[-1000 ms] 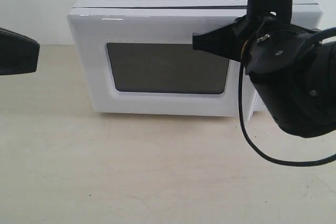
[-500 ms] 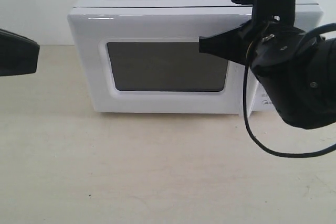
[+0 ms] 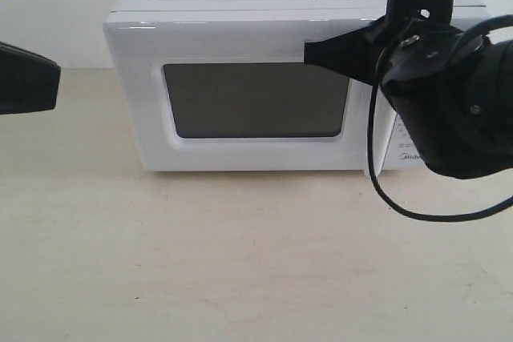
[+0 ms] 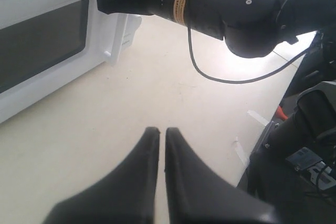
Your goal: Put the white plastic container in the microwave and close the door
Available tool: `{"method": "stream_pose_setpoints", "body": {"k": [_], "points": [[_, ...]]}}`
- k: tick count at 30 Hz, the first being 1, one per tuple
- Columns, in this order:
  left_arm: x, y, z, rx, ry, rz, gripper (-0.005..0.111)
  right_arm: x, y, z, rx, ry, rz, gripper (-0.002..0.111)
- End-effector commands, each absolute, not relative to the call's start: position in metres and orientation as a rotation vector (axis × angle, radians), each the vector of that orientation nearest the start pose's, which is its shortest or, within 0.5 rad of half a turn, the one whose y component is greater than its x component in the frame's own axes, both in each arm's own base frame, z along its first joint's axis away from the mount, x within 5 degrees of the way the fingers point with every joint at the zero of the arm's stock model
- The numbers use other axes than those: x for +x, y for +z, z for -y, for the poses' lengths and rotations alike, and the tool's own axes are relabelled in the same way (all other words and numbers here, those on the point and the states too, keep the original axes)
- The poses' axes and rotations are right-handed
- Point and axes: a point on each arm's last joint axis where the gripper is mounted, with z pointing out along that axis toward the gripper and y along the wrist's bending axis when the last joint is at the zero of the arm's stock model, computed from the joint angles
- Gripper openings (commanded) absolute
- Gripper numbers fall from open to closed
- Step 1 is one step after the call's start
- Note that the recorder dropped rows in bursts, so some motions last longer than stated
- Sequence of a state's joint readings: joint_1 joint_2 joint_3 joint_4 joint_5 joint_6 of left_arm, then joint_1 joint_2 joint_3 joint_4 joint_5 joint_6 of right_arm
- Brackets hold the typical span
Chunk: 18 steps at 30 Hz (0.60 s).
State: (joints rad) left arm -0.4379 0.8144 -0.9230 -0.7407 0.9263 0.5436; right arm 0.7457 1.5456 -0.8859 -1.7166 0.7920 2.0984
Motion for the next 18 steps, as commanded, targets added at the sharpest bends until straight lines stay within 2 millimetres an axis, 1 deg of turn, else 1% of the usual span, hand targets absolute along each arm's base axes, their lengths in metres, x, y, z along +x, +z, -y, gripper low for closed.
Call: {"method": "stream_pose_setpoints", "body": {"k": [1,5,13,14,15,16,17,18], "points": [[0.105,0.383,0.104,0.826,-0.853,-1.993,0.004,0.268,0.271,-0.16,0.067,-0.056,-1.831,0.0],[0.105,0.383,0.104,0.826,-0.846,-1.992,0.004,0.248,0.281,-0.154,0.025,-0.045,-1.806,0.0],[0.105,0.383,0.104,0.83,-0.848,-1.996,0.004,0.189,0.312,-0.145,-0.129,0.047,-1.802,0.0],[0.104,0.382,0.104,0.838,-0.851,-2.002,0.004,0.182,0.317,-0.143,-0.145,0.056,-1.814,0.0],[0.103,0.382,0.104,0.846,-0.854,-2.008,0.004,0.169,0.324,-0.137,-0.184,0.056,-1.83,0.0],[0.103,0.382,0.104,0.846,-0.854,-2.008,0.004,0.162,0.329,-0.133,-0.195,0.071,-1.837,0.0],[0.103,0.382,0.104,0.846,-0.854,-2.008,0.004,0.148,0.337,-0.125,-0.215,0.107,-1.846,0.0],[0.103,0.382,0.104,0.846,-0.854,-2.008,0.004,0.143,0.34,-0.121,-0.219,0.13,-1.855,0.0]]}}
